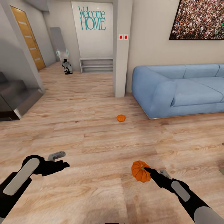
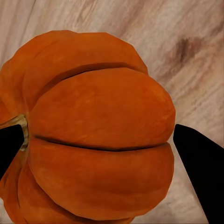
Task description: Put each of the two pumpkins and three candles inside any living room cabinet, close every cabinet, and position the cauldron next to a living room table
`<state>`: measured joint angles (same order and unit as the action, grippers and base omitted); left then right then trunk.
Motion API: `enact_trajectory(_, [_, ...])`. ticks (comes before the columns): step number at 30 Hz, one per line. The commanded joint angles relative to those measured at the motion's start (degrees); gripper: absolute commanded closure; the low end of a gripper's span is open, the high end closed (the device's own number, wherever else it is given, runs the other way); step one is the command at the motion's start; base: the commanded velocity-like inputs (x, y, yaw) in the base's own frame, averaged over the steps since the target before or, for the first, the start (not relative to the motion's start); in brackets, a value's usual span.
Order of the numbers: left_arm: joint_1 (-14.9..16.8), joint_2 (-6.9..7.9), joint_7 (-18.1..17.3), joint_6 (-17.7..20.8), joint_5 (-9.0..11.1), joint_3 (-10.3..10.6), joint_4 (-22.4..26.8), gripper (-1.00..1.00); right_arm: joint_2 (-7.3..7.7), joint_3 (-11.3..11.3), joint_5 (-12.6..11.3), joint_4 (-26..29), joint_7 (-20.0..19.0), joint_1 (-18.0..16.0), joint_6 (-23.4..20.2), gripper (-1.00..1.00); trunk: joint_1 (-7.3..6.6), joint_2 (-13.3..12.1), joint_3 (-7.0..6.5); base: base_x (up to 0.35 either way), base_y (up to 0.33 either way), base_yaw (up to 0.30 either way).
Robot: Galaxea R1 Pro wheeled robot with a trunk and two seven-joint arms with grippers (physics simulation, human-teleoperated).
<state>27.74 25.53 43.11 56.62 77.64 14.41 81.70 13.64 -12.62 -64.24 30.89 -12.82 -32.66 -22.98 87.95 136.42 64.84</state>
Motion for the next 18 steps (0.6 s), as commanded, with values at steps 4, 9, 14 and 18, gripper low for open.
enact_trajectory(4, [0.07,0.05,0.52,-0.02,0.58,-0.04,0.04,-1.00,0.07,-0.30,-0.19,0.04,0.22,-0.03,-0.18,1.00,-0.89,-1.60,-0.67,0.000,0.000,0.000])
enact_trajectory(9, [0.09,0.05,0.22,0.00,0.64,-0.15,0.04,-1.00,0.07,-0.43,-0.11,0.10,0.22,-0.03,-0.28,1.00,-0.89,-1.60,-0.67,0.000,0.000,0.000])
enact_trajectory(14, [0.08,0.05,0.07,0.01,0.67,-0.17,0.04,-1.00,0.03,-0.54,-0.02,1.51,0.31,-0.03,-0.40,1.00,-0.89,-1.60,-0.67,0.000,0.000,0.000])
enact_trajectory(18, [0.09,0.05,0.01,0.01,0.67,-0.22,0.04,-1.00,-0.01,-0.56,-0.01,1.72,0.29,-0.03,-0.40,1.00,-0.89,-1.60,-0.67,0.000,0.000,0.000])
